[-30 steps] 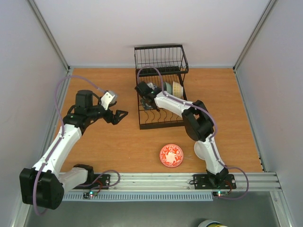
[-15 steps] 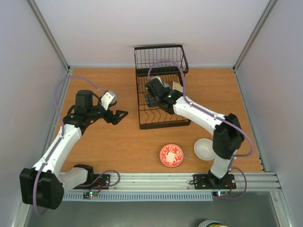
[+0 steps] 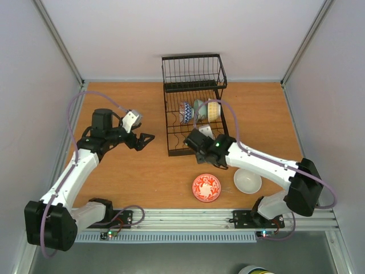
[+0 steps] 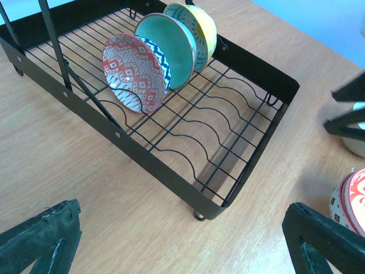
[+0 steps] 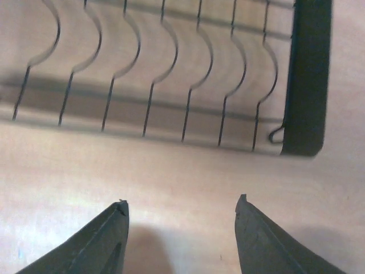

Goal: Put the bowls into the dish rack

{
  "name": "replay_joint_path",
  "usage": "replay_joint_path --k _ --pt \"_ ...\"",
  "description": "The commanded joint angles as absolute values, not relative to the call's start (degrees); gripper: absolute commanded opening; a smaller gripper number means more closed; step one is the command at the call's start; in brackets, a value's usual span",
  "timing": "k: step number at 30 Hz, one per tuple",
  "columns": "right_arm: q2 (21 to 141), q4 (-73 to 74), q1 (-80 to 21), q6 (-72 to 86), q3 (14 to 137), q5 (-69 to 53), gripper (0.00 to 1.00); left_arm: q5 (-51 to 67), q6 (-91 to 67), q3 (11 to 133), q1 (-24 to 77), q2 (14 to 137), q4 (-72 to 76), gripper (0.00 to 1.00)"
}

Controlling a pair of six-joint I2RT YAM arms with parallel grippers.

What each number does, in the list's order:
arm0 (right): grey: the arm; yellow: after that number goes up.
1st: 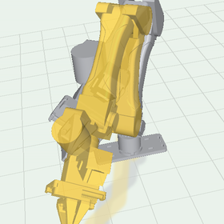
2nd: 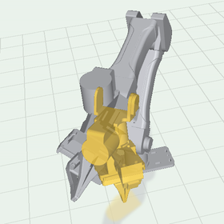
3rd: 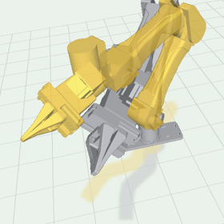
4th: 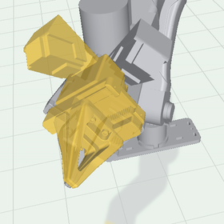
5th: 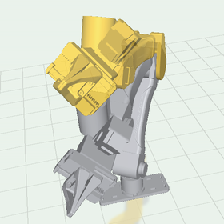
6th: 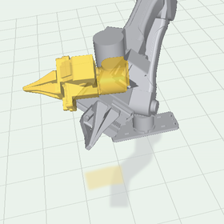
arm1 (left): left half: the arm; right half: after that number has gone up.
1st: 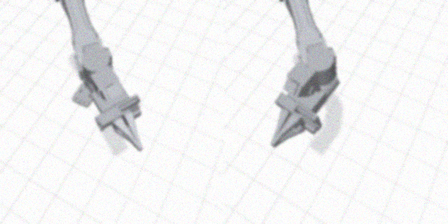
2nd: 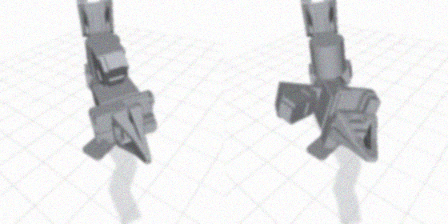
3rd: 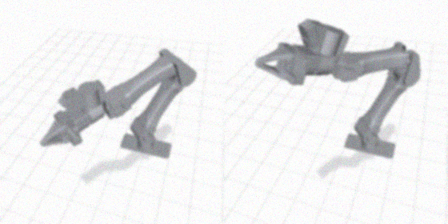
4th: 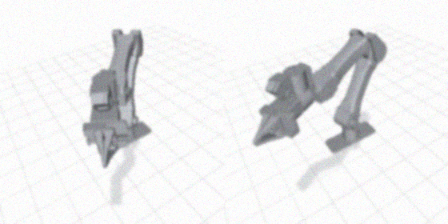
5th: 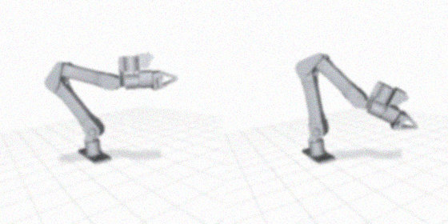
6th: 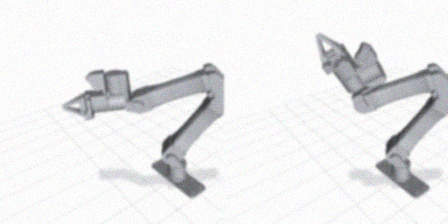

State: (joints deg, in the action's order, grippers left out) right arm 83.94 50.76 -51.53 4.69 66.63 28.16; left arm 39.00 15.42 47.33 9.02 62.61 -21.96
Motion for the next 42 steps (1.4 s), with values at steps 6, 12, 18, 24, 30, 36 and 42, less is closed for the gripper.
replay_joint_path --k 6,12,18,24,30,36,42 --pt "71.4 59.2 -58.8 16.6 56.2 18.2 0.36 39.6 15.9 47.0 8.9 63.3 -19.2 0.96" --pt "68.3 60.3 -62.2 21.1 52.0 15.9 0.36 39.8 16.0 47.0 8.8 63.8 -19.1 0.96" --pt "69.3 60.3 -63.7 23.8 48.9 15.6 0.35 39.8 16.1 47.0 8.9 63.9 -19.2 0.96" --pt "69.2 59.5 -63.7 25.2 46.8 15.3 0.35 40.1 16.2 47.0 8.9 64.6 -19.0 0.96" --pt "70.6 58.0 -63.8 25.7 45.4 14.1 0.33 40.1 16.2 47.1 8.9 64.7 -19.1 0.96" --pt "70.9 57.9 -63.7 25.6 45.4 13.7 0.23 40.3 16.3 47.1 8.9 64.4 -19.3 0.96" --pt "70.2 59.6 -63.7 25.2 46.6 14.2 0.02 40.3 16.3 47.2 8.9 64.2 -19.3 0.96"
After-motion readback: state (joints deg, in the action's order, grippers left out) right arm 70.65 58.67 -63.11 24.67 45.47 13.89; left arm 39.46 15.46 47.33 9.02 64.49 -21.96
